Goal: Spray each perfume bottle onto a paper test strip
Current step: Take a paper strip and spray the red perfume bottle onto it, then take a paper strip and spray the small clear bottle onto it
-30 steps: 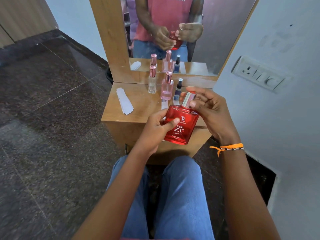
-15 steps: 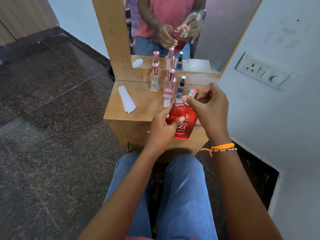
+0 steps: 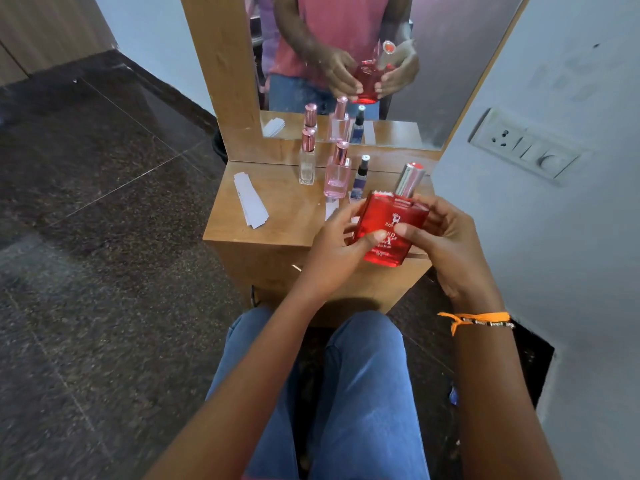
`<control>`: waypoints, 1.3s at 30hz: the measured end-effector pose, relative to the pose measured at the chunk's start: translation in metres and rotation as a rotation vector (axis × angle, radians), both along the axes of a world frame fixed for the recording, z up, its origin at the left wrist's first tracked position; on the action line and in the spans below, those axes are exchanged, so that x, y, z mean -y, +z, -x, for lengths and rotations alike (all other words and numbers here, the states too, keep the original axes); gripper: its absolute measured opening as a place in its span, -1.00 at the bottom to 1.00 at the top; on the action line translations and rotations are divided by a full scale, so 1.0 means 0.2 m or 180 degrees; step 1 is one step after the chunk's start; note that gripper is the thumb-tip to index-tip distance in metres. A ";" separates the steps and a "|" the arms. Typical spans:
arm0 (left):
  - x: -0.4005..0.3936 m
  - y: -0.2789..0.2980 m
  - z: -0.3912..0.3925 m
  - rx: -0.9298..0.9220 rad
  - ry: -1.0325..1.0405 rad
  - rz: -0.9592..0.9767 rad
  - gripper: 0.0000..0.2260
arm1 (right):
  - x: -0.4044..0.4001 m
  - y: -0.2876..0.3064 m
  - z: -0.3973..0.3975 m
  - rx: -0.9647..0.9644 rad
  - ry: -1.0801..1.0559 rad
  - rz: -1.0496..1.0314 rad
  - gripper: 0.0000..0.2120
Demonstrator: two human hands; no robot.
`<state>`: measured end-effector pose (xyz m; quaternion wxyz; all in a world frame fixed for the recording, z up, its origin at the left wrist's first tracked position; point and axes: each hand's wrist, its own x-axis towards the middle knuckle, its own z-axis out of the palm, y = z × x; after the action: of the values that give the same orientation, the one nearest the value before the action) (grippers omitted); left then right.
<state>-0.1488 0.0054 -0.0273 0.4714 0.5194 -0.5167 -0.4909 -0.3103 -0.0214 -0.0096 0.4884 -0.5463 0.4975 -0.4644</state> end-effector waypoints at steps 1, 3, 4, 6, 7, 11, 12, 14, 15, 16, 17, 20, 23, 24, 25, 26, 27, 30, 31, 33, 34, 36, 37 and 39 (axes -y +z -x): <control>0.01 0.00 0.00 0.0171 0.0083 0.0015 -0.60 | 0.02 0.01 0.00 -0.0030 -0.0164 0.0110 -0.62; 0.02 0.00 -0.02 0.0394 0.0348 -0.0028 -0.64 | 0.08 0.01 0.00 -0.0196 -0.0494 0.0356 -0.66; 0.02 0.00 -0.03 0.0429 0.0473 -0.0053 -0.68 | 0.12 0.02 -0.01 -0.0295 -0.0630 0.0480 -0.66; 0.04 -0.01 -0.04 0.0457 0.0583 -0.0108 -0.73 | 0.20 0.01 -0.02 -0.0402 -0.0831 0.0651 -0.64; 0.05 -0.01 -0.05 0.0471 0.0597 -0.0118 -0.74 | 0.24 0.00 -0.02 -0.0409 -0.0881 0.0681 -0.63; 0.07 -0.01 -0.04 0.0514 0.0608 -0.0118 -0.74 | 0.33 -0.05 -0.06 -0.0419 -0.0854 0.0679 -0.67; 0.07 -0.01 -0.04 0.0526 0.0608 -0.0138 -0.74 | 0.35 -0.06 -0.07 -0.0446 -0.0825 0.0668 -0.67; 0.07 -0.02 -0.05 0.0527 0.0612 -0.0189 -0.74 | 0.37 -0.08 -0.09 -0.0510 -0.0772 0.0636 -0.67; 0.07 -0.02 -0.05 0.0524 0.0611 -0.0207 -0.75 | 0.38 -0.09 -0.09 -0.0527 -0.0753 0.0621 -0.67; 0.07 -0.02 -0.05 0.0523 0.0603 -0.0222 -0.75 | 0.39 -0.10 -0.09 -0.0538 -0.0738 0.0609 -0.67; 0.07 -0.02 -0.05 0.0522 0.0594 -0.0235 -0.75 | 0.39 -0.11 -0.09 -0.0553 -0.0724 0.0606 -0.67; 0.07 -0.01 -0.05 0.0493 0.0595 -0.0262 -0.74 | 0.40 -0.13 -0.09 -0.0604 -0.0681 0.0592 -0.65; 0.08 -0.01 -0.05 0.0500 0.0584 -0.0282 -0.75 | 0.40 -0.14 -0.09 -0.0646 -0.0669 0.0547 -0.63; 0.07 -0.01 -0.05 0.0504 0.0570 -0.0295 -0.75 | 0.39 -0.14 -0.09 -0.0656 -0.0672 0.0538 -0.61; 0.07 -0.01 -0.05 0.0504 0.0562 -0.0303 -0.75 | 0.39 -0.14 -0.09 -0.0671 -0.0674 0.0538 -0.59; 0.07 -0.02 -0.04 0.0508 0.0560 -0.0307 -0.75 | 0.38 -0.14 -0.10 -0.0693 -0.0688 0.0542 -0.57; 0.07 -0.02 -0.04 0.0512 0.0559 -0.0304 -0.75 | 0.37 -0.14 -0.10 -0.0706 -0.0738 0.0549 -0.54; 0.05 -0.02 -0.06 0.0521 0.0572 -0.0291 -0.75 | 0.29 -0.15 -0.12 -0.0674 -0.1317 0.0656 -0.55; 0.05 -0.02 -0.07 0.0540 0.0587 -0.0280 -0.76 | 0.24 -0.15 -0.14 -0.0740 -0.1584 0.0785 -0.60; 0.03 -0.03 -0.09 0.0590 0.0671 -0.0239 -0.78 | 0.15 -0.18 -0.19 -0.0855 -0.1831 0.1168 -0.75; 0.03 -0.03 -0.11 0.0617 0.0737 -0.0213 -0.79 | 0.12 -0.20 -0.22 -0.0839 -0.1716 0.1326 -0.84; 0.01 -0.04 -0.15 0.0712 0.0911 -0.0156 -0.83 | 0.07 -0.21 -0.28 -0.0777 -0.1216 0.1448 -0.85; 0.01 -0.05 -0.18 0.0824 0.1018 -0.0126 -0.86 | 0.06 -0.22 -0.32 -0.0806 -0.0932 0.1435 -0.83; 0.01 -0.07 -0.25 0.1158 0.1274 -0.0079 -0.89 | 0.07 -0.23 -0.41 -0.0899 -0.0396 0.1356 -0.86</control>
<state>-0.0990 0.0043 -0.0412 0.4521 0.6967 -0.4739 -0.2927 -0.2276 -0.0353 -0.0550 0.2585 -0.6646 0.4844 -0.5069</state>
